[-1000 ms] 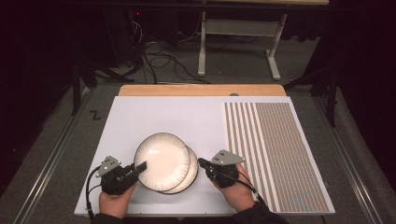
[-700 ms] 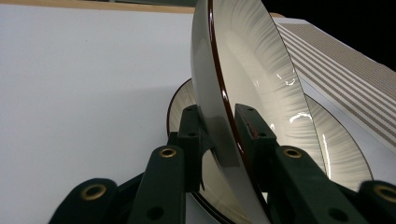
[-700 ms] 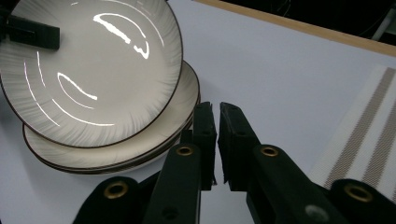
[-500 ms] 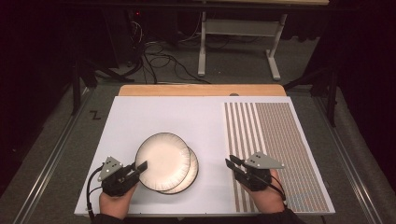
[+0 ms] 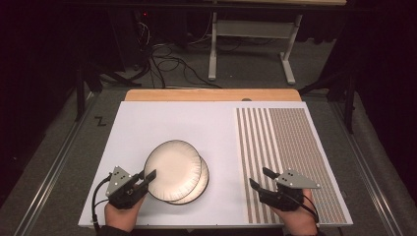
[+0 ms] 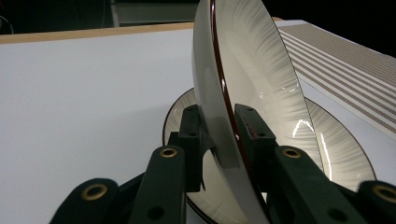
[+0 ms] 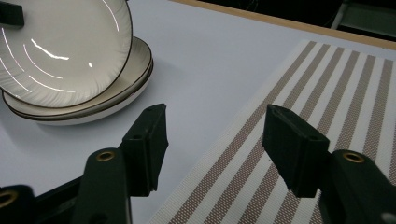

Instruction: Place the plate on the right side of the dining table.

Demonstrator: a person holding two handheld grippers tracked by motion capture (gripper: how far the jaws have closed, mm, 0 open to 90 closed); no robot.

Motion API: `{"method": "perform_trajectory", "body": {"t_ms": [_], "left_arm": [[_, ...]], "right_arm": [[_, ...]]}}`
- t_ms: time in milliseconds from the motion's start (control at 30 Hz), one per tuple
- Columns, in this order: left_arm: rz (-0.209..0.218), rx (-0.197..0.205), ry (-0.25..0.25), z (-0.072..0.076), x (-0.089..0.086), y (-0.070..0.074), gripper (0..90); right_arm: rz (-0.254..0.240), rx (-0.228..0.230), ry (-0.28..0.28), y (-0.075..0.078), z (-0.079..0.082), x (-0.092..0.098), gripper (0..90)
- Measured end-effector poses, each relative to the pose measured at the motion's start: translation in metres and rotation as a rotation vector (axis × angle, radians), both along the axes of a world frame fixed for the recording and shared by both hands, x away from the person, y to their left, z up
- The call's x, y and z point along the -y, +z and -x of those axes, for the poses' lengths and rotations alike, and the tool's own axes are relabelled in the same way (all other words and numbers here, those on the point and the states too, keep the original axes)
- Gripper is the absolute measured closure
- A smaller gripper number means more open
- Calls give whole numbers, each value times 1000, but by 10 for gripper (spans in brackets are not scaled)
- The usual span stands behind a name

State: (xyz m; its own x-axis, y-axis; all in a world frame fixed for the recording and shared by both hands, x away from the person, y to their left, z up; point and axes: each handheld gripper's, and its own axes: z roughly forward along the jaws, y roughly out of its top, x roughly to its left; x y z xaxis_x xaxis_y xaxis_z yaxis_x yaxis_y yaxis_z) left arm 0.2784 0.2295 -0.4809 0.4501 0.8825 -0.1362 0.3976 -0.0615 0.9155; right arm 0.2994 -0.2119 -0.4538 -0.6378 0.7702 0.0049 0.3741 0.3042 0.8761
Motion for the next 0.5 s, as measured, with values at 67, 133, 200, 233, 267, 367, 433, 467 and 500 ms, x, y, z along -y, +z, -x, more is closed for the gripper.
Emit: {"method": "perform_trajectory", "body": {"t_ms": [67, 133, 200, 233, 267, 367, 433, 467, 500], "left_arm": [[-6, 6, -2, 0, 1, 1, 745], [-6, 9, -5, 1, 1, 1, 746], [-5, 12, -9, 0, 1, 1, 748], [-5, 12, -9, 0, 1, 1, 749], [-4, 13, -12, 0, 1, 1, 749], [4, 2, -15, -2, 0, 0, 748], [5, -1, -19, -3, -1, 0, 747], [5, -1, -19, -3, -1, 0, 748], [4, 0, -19, -3, -1, 0, 748]], "right_arm": [[-3, -4, -7, 0, 1, 3, 328], [-3, 0, -9, -1, 2, 6, 262], [1, -8, -17, -3, 0, 7, 151], [1, -8, -17, -3, 0, 7, 151], [-4, -19, -20, -4, -1, 7, 122], [-10, -35, -22, -4, -4, 5, 9], [-3, -42, -12, -5, -6, 1, 5], [-3, -42, -12, -5, -6, 1, 5], [5, -42, -8, -6, -7, 0, 5]]}}
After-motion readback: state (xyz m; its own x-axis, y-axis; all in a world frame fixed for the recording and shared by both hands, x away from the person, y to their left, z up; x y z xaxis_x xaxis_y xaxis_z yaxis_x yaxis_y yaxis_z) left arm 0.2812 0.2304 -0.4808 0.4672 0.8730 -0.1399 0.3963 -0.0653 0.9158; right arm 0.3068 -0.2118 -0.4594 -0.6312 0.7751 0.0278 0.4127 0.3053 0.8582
